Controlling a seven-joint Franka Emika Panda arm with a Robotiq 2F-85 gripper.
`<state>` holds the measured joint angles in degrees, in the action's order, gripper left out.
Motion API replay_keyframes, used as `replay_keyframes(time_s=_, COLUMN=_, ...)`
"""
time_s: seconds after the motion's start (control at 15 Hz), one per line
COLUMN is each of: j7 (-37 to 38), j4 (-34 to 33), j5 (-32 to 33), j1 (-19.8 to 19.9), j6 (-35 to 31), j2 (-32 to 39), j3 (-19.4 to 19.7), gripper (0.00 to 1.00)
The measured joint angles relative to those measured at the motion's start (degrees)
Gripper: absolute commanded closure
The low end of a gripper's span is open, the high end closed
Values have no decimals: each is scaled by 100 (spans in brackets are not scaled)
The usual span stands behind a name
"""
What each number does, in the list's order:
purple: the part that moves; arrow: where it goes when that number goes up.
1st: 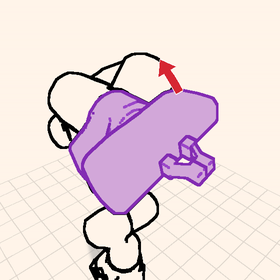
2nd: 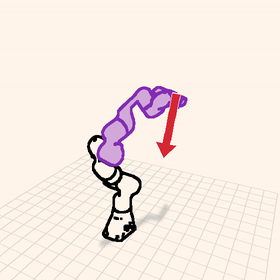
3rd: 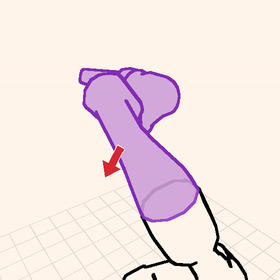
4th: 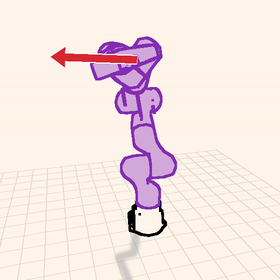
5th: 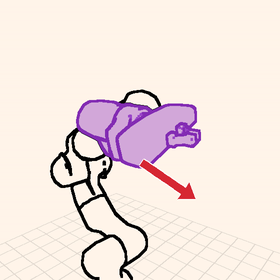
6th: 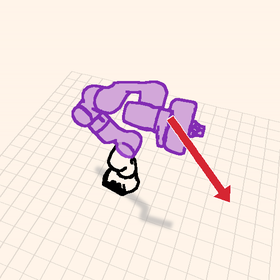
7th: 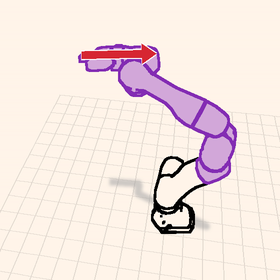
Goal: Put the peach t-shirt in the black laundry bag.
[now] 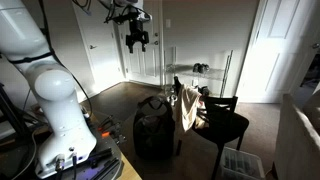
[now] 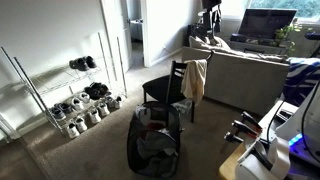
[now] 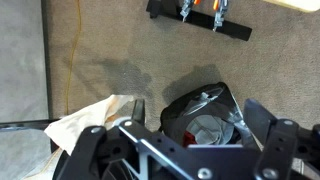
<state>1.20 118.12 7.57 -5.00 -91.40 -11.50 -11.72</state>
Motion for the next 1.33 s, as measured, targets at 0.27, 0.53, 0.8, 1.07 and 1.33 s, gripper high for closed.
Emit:
replay_keyframes(time_s=0.27, j7=0, j4=0, j5=0, j1=0, j6=0, j2=0, j3=0, gripper=0)
replay_keyframes(time_s=0.53, j7=0, j4=0, j5=0, j1=0, j6=0, j2=0, j3=0, gripper=0)
replay_keyframes(time_s=0.8, j7=0, j4=0, j5=0, j1=-7, j6=0, j2=0, j3=9, gripper=0)
replay_keyframes(time_s=1.07, j7=0, j4=-172, j5=0, j1=-31, j6=0, j2=229, j3=117, gripper=0)
replay_keyframes(time_s=1.33, j7=79, j4=-771, j5=0, j1=7, j6=4, j2=1045, j3=401, gripper=0)
